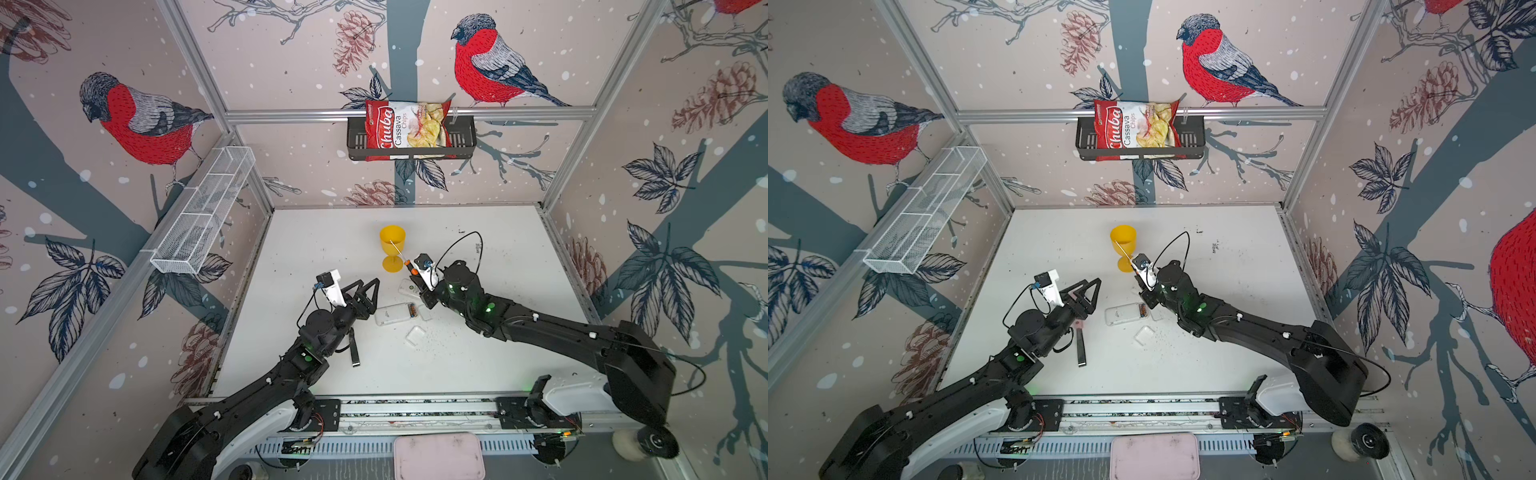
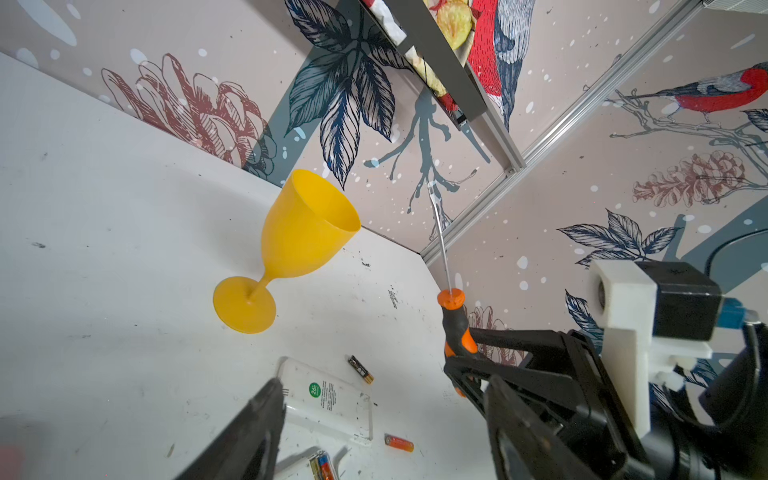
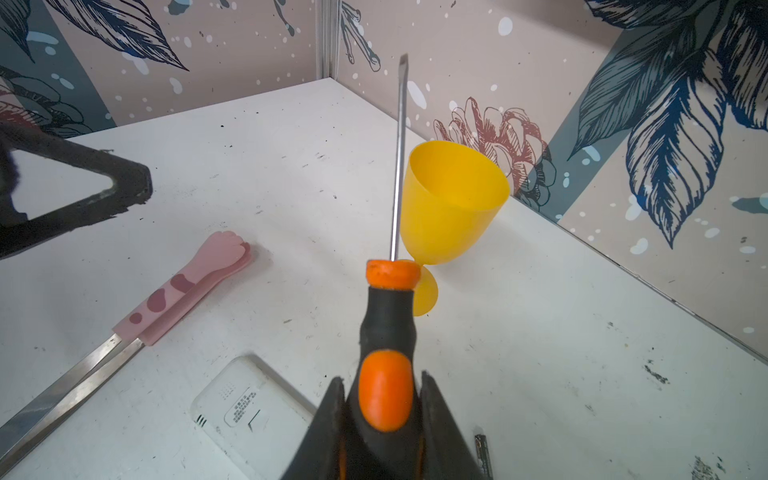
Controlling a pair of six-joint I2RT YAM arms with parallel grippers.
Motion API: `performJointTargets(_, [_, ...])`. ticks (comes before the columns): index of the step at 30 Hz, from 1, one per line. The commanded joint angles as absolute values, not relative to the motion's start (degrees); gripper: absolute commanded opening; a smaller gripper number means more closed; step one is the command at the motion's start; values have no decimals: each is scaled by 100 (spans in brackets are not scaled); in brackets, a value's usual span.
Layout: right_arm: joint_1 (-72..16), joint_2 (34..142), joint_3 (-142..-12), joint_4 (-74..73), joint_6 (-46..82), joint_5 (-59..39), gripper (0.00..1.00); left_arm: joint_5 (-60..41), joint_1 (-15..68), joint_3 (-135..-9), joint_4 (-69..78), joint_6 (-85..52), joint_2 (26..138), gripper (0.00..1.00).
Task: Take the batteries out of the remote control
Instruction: 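Raise the orange-handled screwdriver with the right gripper toward the remote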
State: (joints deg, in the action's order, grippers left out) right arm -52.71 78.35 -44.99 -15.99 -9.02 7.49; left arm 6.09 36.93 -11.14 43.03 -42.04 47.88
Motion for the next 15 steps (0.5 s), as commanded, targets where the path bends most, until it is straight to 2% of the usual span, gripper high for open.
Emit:
performJointTargets(1, [-5413, 7839, -4528, -1740, -1083, 1128, 0, 523, 3648, -1087, 4575, -4271, 4789, 75])
performJointTargets(15, [-6260, 8297, -4498, -2408, -1892, 2867, 0, 463, 3551, -993, 4555, -4379, 4615, 73])
